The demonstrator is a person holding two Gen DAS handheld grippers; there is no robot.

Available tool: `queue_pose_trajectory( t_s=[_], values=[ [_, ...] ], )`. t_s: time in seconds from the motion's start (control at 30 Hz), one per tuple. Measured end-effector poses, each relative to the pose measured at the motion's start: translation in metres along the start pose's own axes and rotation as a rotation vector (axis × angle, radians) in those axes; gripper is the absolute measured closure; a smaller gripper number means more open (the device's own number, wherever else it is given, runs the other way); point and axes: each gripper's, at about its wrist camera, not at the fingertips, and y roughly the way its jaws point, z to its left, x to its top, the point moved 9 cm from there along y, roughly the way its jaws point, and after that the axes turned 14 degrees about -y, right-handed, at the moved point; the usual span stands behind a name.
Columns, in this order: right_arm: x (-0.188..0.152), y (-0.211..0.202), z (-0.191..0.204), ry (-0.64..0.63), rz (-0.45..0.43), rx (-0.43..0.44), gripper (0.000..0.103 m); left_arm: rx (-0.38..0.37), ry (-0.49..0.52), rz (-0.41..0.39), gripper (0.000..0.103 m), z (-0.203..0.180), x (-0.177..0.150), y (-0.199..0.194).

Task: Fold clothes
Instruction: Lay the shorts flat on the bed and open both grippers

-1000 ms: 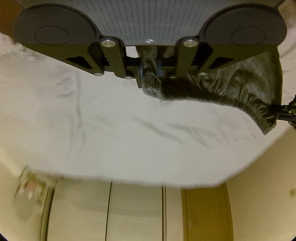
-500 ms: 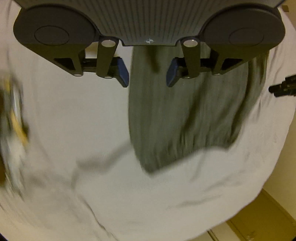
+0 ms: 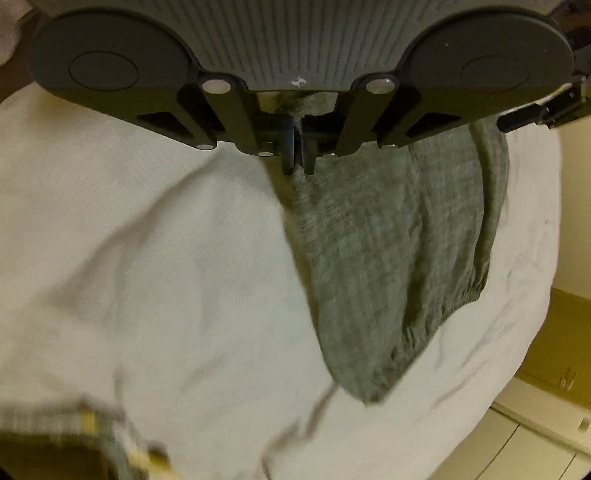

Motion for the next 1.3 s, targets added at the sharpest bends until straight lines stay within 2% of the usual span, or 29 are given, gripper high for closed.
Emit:
queue_pose_trajectory(
  t_s=[0.03, 0.17, 0.27, 0.33, 0.43, 0.6, 0.73, 0.83, 0.93, 1.0, 1.03, 1.07, 1.13, 1.17, 1.3],
  values=[
    [0.006, -0.012, -0.005, -0.039, -0.017, -0.046, 0.102, -0.001, 0.011, 0.004, 0.067, 0.000, 0.000, 0.002],
    [0.040, -0.067, -0.055, -0.186, -0.104, -0.403, 0.100, 0.013, 0.036, 0.021, 0.068, 0.007, 0.001, 0.012],
    [0.059, -0.085, -0.087, -0.134, -0.146, -0.515, 0.086, 0.027, 0.048, 0.031, 0.068, 0.014, 0.001, 0.019],
    [0.064, -0.089, -0.087, -0.123, -0.163, -0.516, 0.084, 0.049, 0.035, 0.030, 0.068, 0.025, 0.000, 0.018],
    [0.060, -0.079, -0.068, -0.132, -0.157, -0.471, 0.080, 0.086, 0.001, 0.028, 0.068, 0.045, -0.003, 0.015],
    [0.035, -0.048, -0.016, -0.124, -0.095, -0.315, 0.076, 0.178, -0.103, 0.038, 0.065, 0.096, -0.022, -0.003],
    [0.008, -0.018, 0.047, -0.222, -0.013, -0.162, 0.069, 0.209, -0.210, 0.050, 0.064, 0.133, -0.046, -0.016],
    [-0.019, 0.005, 0.098, -0.330, 0.055, -0.063, 0.066, 0.127, -0.282, 0.060, 0.064, 0.147, -0.059, -0.015],
    [-0.042, 0.010, 0.142, -0.422, 0.076, -0.027, 0.064, 0.027, -0.351, 0.071, 0.064, 0.158, -0.069, -0.012],
    [-0.057, 0.008, 0.168, -0.474, 0.063, -0.031, 0.058, -0.053, -0.395, 0.085, 0.064, 0.164, -0.075, -0.008],
    [-0.064, 0.008, 0.177, -0.492, 0.054, -0.048, 0.057, -0.108, -0.407, 0.113, 0.068, 0.164, -0.078, -0.002],
    [-0.072, 0.008, 0.185, -0.506, 0.047, -0.066, 0.057, -0.155, -0.410, 0.148, 0.079, 0.164, -0.083, 0.005],
    [-0.091, 0.008, 0.196, -0.476, 0.054, -0.104, 0.056, -0.173, -0.363, 0.163, 0.099, 0.167, -0.086, 0.007],
    [-0.101, 0.010, 0.200, -0.449, 0.060, -0.116, 0.057, -0.178, -0.336, 0.152, 0.103, 0.168, -0.086, 0.001],
    [-0.124, 0.011, 0.210, -0.404, 0.069, -0.198, 0.057, -0.147, -0.225, 0.067, 0.103, 0.187, -0.084, -0.037]
  ],
)
